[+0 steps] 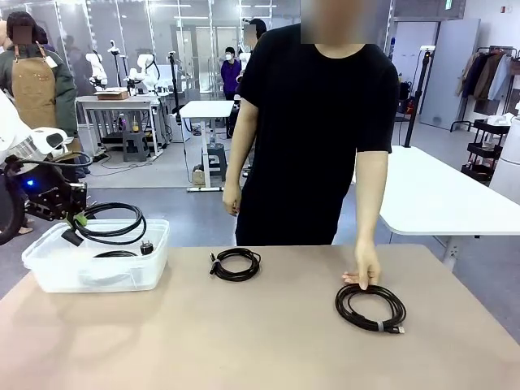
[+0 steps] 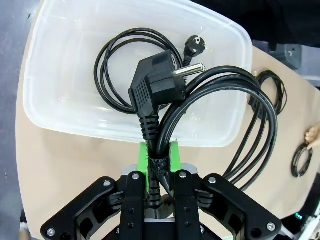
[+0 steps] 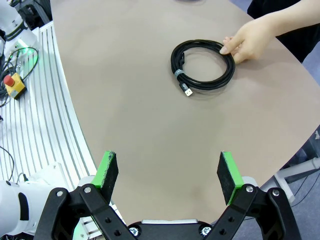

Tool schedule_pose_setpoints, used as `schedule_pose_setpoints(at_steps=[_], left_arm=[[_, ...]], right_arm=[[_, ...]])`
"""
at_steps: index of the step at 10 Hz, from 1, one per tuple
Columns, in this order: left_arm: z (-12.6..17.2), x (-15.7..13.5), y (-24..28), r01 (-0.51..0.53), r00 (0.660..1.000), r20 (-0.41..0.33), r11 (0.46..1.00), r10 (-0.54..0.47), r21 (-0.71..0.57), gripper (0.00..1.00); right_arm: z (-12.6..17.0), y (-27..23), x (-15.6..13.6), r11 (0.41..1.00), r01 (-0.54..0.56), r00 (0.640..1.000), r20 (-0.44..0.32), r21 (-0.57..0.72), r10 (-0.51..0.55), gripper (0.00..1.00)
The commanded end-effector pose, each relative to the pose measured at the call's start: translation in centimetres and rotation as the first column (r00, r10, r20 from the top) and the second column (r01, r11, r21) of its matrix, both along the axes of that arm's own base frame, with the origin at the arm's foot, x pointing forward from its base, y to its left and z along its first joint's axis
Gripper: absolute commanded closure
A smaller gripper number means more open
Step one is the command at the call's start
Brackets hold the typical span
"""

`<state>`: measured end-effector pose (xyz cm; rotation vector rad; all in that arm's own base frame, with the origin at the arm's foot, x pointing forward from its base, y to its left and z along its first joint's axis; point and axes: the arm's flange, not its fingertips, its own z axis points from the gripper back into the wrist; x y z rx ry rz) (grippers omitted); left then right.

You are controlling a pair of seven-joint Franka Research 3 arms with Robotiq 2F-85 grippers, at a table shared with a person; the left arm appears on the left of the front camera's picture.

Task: Organize and store the cables.
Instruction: Place the Power Cable into the Organizing box.

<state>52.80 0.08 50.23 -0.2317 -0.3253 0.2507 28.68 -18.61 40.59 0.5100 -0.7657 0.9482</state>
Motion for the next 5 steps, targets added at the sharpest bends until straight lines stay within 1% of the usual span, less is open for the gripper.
schedule_pose_setpoints(at_steps=[1, 2, 3, 4, 5], left_arm=[[0.4, -0.7, 0.1, -0.077, 0.991, 0.113, 0.997, 0.074, 0.02, 0.81], [0.1, 0.3, 1.0, -0.078, 0.991, 0.115, 0.997, 0.074, 0.023, 0.81], [-0.9, 1.6, 1.7, -0.02, 0.995, 0.103, 0.998, 0.013, 0.062, 0.81], [-1.7, 3.0, 2.1, -0.01, 0.995, 0.103, 0.997, 0.002, 0.074, 0.81], [-2.2, 4.7, 1.8, 0.001, 0.997, 0.078, 0.997, -0.007, 0.072, 0.81]], right_arm=[[0.1, -0.1, 0.1, 1.0, 0.005, 1.0, 0.006, 0.016, -0.005, 0.0], [0.1, -0.1, 0.1, 1.0, 0.005, 1.0, 0.006, 0.016, -0.005, 0.0], [0.1, -0.1, 0.1, 1.0, 0.005, 1.0, 0.006, 0.016, -0.005, 0.0], [0.1, -0.1, 0.1, 1.0, 0.005, 1.0, 0.006, 0.016, -0.005, 0.0], [0.1, -0.1, 0.1, 1.0, 0.005, 1.0, 0.006, 0.016, -0.005, 0.0]])
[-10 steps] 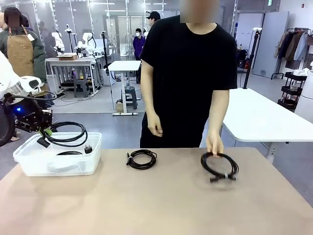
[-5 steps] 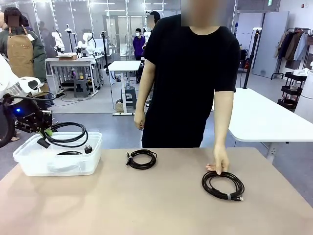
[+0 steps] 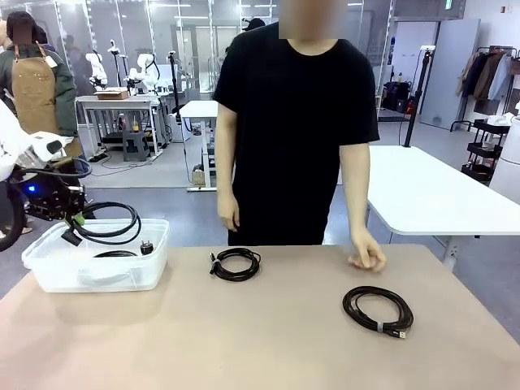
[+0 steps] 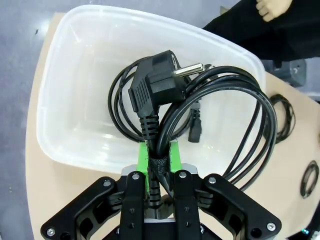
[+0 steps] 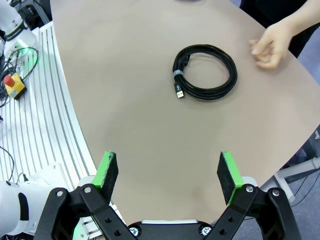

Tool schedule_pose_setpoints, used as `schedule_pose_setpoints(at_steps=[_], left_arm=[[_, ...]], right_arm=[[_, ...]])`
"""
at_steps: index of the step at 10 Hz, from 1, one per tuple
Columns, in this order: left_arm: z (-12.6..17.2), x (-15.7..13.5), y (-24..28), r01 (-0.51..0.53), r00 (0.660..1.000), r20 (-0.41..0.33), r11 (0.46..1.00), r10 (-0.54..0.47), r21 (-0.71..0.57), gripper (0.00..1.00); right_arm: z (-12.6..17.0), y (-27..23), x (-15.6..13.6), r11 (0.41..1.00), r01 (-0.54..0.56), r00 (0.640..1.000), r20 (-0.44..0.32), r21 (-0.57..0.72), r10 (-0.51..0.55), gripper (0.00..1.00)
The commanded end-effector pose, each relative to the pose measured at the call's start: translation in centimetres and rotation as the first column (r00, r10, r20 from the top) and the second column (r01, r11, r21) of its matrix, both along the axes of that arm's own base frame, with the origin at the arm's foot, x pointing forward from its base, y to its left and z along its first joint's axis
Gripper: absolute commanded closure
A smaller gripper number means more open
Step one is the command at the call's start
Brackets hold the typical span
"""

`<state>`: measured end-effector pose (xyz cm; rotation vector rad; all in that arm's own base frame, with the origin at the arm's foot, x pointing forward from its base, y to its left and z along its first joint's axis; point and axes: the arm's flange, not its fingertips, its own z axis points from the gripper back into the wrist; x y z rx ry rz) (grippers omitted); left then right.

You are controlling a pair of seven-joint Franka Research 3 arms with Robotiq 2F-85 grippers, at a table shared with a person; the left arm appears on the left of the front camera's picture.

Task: Organize and store the cables.
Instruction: Place the Power Cable into the Organizing box.

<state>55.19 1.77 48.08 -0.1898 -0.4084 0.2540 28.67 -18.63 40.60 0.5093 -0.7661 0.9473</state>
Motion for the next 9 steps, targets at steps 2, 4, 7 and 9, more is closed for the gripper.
schedule_pose_setpoints(at_steps=[2, 4, 7, 9], left_arm=[[-2.0, 5.0, 0.2, 0.058, 0.998, -0.037, 0.998, -0.057, 0.032, 0.81], [-3.2, 6.8, 0.6, 0.043, 0.997, -0.07, 0.998, -0.04, 0.041, 0.81], [-5.5, 9.0, 1.4, 0.119, 0.984, -0.143, 0.991, -0.11, 0.061, 0.81], [-6.9, 10.2, 1.3, 0.11, 0.983, -0.162, 0.988, -0.091, 0.11, 0.8]], right_arm=[[0.1, -0.1, 0.1, 1.0, 0.004, 1.0, 0.006, 0.016, -0.004, 0.0], [0.1, -0.1, 0.1, 1.0, 0.004, 1.0, 0.006, 0.016, -0.004, 0.0], [0.1, -0.1, 0.1, 1.0, 0.004, 1.0, 0.006, 0.016, -0.004, 0.0], [0.1, -0.1, 0.1, 1.0, 0.004, 1.0, 0.006, 0.016, -0.004, 0.0]])
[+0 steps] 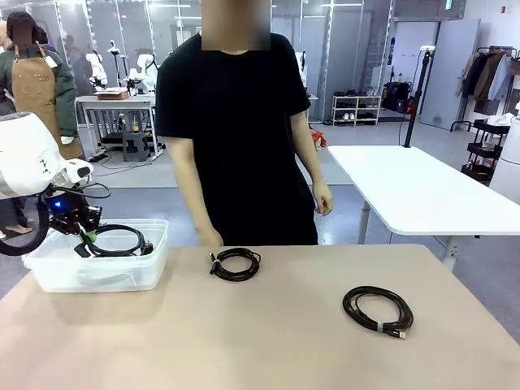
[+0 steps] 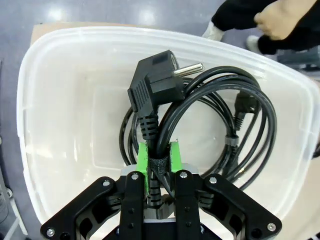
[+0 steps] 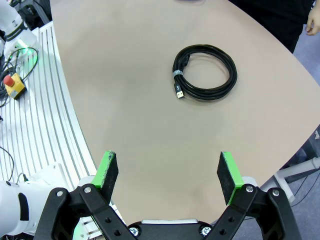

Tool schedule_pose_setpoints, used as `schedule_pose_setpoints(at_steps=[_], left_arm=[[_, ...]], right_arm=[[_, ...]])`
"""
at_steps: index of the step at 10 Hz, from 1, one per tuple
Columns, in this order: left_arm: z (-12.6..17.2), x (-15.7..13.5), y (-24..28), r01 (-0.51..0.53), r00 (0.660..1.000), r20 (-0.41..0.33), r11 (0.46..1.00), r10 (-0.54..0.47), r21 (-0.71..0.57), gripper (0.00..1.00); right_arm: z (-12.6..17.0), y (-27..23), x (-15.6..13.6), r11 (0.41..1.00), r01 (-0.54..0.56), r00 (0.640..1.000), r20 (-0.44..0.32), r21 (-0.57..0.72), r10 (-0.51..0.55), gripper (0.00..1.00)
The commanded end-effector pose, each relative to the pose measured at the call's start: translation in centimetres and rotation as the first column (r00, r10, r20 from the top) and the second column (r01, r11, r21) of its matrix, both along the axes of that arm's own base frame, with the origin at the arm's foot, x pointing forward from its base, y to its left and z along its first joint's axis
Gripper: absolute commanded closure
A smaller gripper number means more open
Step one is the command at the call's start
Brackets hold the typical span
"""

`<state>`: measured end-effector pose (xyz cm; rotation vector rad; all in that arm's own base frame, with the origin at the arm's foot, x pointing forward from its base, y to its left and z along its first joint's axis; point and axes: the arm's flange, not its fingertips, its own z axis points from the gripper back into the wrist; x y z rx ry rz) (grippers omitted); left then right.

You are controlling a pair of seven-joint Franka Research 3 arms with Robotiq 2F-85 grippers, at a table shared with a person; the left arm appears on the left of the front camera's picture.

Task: Organize and store the cables.
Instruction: Place the Power Cable into the Organizing box.

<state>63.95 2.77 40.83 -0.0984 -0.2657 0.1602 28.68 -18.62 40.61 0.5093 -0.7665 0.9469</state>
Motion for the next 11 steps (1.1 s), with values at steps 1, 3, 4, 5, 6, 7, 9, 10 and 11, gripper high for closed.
schedule_pose_setpoints(at_steps=[1, 3, 4, 5, 6, 7, 9, 10, 11], left_arm=[[0.2, 1.6, 0.3, 0.008, 1.0, -0.026, 1.0, -0.008, 0.022, 0.68], [0.6, 1.2, 0.7, 0.014, 1.0, -0.012, 1.0, -0.014, 0.01, 0.32], [0.9, 0.7, 0.9, 0.024, 1.0, 0.013, 1.0, -0.024, 0.002, 0.14], [1.2, 0.1, 1.0, 0.038, 0.999, 0.027, 0.999, -0.038, 0.008, 0.0], [1.5, -0.3, 1.0, 0.049, 0.998, 0.036, 0.999, -0.049, 0.011, 0.0], [1.5, -0.6, 1.1, 0.062, 0.997, 0.038, 0.998, -0.063, 0.015, 0.0], [1.3, -1.0, 0.9, 0.075, 0.996, 0.044, 0.997, -0.075, 0.018, 0.0], [1.4, -1.9, 0.6, 0.123, 0.991, 0.056, 0.992, -0.124, 0.021, 0.0], [1.7, 0.0, 0.6, 0.045, 0.999, 0.026, 0.999, -0.045, 0.025, 0.0]], right_arm=[[0.1, -0.1, 0.1, 1.0, 0.004, 1.0, 0.006, 0.016, -0.004, 0.0], [0.1, -0.1, 0.1, 1.0, 0.004, 1.0, 0.006, 0.016, -0.004, 0.0], [0.1, -0.1, 0.1, 1.0, 0.004, 1.0, 0.006, 0.016, -0.004, 0.0], [0.1, -0.1, 0.1, 1.0, 0.004, 1.0, 0.006, 0.016, -0.004, 0.0], [0.1, -0.1, 0.1, 1.0, 0.004, 1.0, 0.006, 0.016, -0.004, 0.0], [0.1, -0.1, 0.1, 1.0, 0.004, 1.0, 0.006, 0.016, -0.004, 0.0], [0.1, -0.1, 0.1, 1.0, 0.004, 1.0, 0.006, 0.016, -0.004, 0.0], [0.1, -0.1, 0.1, 1.0, 0.004, 1.0, 0.006, 0.016, -0.004, 0.0], [0.1, -0.1, 0.1, 1.0, 0.004, 1.0, 0.006, 0.016, -0.004, 0.0]])
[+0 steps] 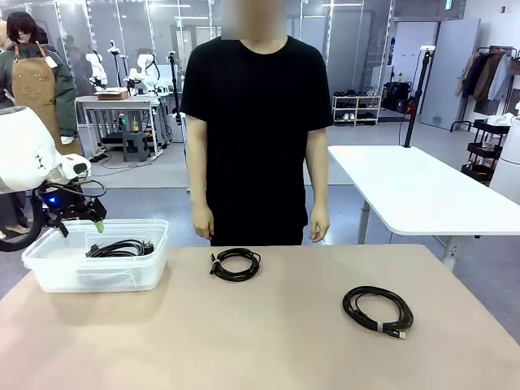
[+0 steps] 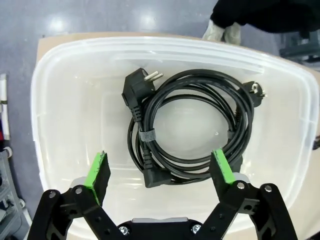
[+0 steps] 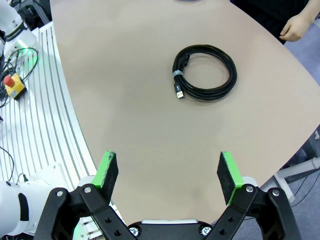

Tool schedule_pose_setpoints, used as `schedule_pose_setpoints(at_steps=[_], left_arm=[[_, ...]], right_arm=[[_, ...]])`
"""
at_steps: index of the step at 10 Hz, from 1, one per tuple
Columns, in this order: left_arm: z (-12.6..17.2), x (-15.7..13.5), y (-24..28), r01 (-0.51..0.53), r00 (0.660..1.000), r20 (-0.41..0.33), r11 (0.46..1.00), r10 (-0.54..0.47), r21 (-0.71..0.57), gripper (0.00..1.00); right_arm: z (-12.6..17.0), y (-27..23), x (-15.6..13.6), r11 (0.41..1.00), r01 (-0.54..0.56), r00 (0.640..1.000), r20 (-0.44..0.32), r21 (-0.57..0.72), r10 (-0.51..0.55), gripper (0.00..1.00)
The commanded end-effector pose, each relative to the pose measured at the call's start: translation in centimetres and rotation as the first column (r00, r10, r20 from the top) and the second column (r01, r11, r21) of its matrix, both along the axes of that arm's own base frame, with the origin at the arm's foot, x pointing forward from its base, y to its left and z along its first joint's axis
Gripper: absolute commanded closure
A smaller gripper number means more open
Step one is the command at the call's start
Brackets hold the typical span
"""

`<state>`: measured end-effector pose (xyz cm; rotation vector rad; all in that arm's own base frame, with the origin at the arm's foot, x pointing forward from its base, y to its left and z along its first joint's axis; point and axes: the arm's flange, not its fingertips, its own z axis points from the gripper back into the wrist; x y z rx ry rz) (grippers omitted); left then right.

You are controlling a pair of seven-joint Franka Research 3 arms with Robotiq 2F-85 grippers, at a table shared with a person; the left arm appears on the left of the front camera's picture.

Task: Organize and store the cables.
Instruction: Place the Power Cable into the Organizing box, then place the USB Extension Cable into the Organizing box.

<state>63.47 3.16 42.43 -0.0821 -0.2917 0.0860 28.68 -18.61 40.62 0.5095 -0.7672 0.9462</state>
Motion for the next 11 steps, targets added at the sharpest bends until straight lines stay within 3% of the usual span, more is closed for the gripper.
schedule_pose_setpoints(at_steps=[1, 11], left_arm=[[0.15, 0.48, 0.24, -0.024, 1.0, -0.001, 1.0, 0.024, -0.004, 0.0], [0.15, 0.48, 0.24, -0.024, 1.0, -0.001, 1.0, 0.024, -0.004, 0.0]], right_arm=[[0.09, -0.07, 0.09, 1.0, 0.003, 1.0, 0.005, 0.015, -0.003, 0.0], [0.09, -0.07, 0.09, 1.0, 0.003, 1.0, 0.005, 0.015, -0.003, 0.0]])
